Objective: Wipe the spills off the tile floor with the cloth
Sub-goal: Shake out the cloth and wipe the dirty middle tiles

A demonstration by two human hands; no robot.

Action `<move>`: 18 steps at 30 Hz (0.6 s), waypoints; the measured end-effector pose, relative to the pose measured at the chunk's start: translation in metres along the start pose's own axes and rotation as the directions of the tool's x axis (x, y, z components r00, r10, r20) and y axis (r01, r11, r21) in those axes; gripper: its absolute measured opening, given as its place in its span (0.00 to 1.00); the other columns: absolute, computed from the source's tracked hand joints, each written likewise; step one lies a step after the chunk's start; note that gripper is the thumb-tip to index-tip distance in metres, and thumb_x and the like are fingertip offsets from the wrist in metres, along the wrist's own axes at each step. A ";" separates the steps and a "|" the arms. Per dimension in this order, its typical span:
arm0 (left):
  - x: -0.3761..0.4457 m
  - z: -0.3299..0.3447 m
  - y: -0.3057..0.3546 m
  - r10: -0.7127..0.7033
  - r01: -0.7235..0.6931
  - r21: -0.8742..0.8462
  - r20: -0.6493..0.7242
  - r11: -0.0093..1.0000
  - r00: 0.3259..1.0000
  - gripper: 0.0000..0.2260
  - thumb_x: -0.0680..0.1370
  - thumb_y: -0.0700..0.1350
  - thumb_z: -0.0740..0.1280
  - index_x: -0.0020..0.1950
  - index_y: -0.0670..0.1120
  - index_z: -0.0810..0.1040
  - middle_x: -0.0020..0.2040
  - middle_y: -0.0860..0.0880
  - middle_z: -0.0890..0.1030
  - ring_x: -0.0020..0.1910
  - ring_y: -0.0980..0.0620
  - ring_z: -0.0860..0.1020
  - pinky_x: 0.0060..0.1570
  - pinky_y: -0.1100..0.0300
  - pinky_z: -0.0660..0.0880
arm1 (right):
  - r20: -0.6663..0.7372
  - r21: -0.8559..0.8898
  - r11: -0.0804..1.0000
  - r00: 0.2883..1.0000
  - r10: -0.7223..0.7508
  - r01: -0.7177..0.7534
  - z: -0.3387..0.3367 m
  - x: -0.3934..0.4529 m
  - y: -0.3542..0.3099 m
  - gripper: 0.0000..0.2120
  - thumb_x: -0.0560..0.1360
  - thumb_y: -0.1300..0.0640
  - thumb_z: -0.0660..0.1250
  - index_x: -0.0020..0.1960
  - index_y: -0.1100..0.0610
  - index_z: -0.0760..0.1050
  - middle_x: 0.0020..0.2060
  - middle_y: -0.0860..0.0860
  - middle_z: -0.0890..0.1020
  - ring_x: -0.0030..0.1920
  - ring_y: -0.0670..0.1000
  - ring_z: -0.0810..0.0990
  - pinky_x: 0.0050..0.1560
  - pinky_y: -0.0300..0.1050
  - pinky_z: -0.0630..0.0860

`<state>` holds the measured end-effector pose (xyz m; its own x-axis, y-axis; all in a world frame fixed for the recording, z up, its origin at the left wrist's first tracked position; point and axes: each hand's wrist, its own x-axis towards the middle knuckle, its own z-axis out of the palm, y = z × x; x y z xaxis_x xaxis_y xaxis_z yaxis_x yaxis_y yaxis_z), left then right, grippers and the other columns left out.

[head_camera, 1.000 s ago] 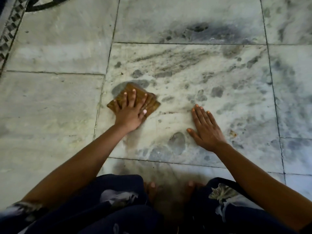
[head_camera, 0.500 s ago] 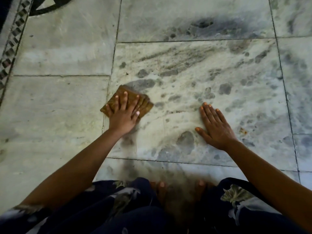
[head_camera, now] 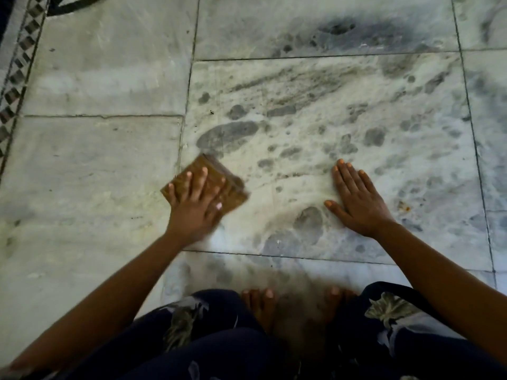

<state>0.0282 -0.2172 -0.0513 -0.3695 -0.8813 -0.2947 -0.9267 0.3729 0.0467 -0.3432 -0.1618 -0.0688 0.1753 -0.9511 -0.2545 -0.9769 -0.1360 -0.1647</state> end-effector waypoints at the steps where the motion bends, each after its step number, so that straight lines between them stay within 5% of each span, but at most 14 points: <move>1: 0.022 -0.008 -0.004 -0.083 0.083 -0.054 -0.003 0.995 0.997 0.27 0.77 0.64 0.44 0.75 0.57 0.54 0.77 0.46 0.52 0.75 0.39 0.48 0.67 0.33 0.44 | 0.008 -0.003 1.000 1.000 0.000 0.000 0.000 0.000 0.000 0.38 0.75 0.33 0.34 0.75 0.59 0.39 0.74 0.53 0.41 0.75 0.50 0.41 0.72 0.44 0.35; 3: 0.073 -0.027 -0.004 -0.219 0.218 -0.132 0.009 0.967 0.976 0.25 0.79 0.61 0.48 0.76 0.60 0.49 0.78 0.49 0.44 0.76 0.40 0.41 0.67 0.33 0.39 | 0.018 -0.007 1.000 1.000 -0.001 0.001 -0.001 0.001 -0.001 0.38 0.75 0.33 0.34 0.75 0.59 0.39 0.74 0.53 0.41 0.75 0.51 0.41 0.73 0.44 0.36; 6: 0.135 -0.051 0.022 -0.211 0.215 -0.156 0.045 0.964 0.977 0.24 0.81 0.57 0.51 0.75 0.61 0.45 0.78 0.49 0.40 0.75 0.40 0.38 0.67 0.33 0.36 | 0.033 -0.016 1.000 0.999 0.010 -0.010 -0.002 0.001 0.000 0.38 0.76 0.34 0.36 0.75 0.60 0.42 0.75 0.55 0.45 0.75 0.53 0.45 0.73 0.45 0.38; 10: 0.125 -0.041 0.078 0.053 -0.050 -0.054 0.055 0.997 0.997 0.24 0.81 0.58 0.49 0.75 0.62 0.45 0.78 0.48 0.40 0.75 0.40 0.38 0.67 0.35 0.35 | 0.060 -0.030 0.999 0.998 0.021 -0.019 -0.008 0.000 -0.003 0.36 0.78 0.37 0.39 0.75 0.63 0.51 0.74 0.59 0.52 0.74 0.55 0.52 0.72 0.48 0.45; 14: 0.028 -0.006 0.093 0.354 -0.354 0.002 -0.029 0.935 0.935 0.24 0.79 0.58 0.51 0.74 0.61 0.54 0.76 0.46 0.57 0.74 0.36 0.55 0.69 0.33 0.46 | 0.066 -0.028 0.999 0.997 0.028 -0.026 -0.010 0.000 -0.005 0.36 0.78 0.37 0.39 0.75 0.63 0.52 0.74 0.59 0.54 0.73 0.56 0.54 0.72 0.48 0.45; 18: -0.003 0.002 0.038 0.363 -0.363 0.035 0.004 0.931 0.932 0.27 0.76 0.67 0.46 0.74 0.64 0.46 0.76 0.48 0.52 0.74 0.37 0.55 0.68 0.33 0.46 | 0.084 -0.006 0.999 0.995 0.048 -0.047 -0.010 -0.002 -0.009 0.38 0.77 0.36 0.37 0.75 0.63 0.51 0.74 0.59 0.54 0.74 0.56 0.53 0.72 0.48 0.44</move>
<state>-0.0054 -0.1996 -0.0506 -0.6804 -0.6847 -0.2612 -0.7265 0.6772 0.1169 -0.3360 -0.1612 -0.0573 0.1382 -0.9298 -0.3412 -0.9849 -0.0926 -0.1465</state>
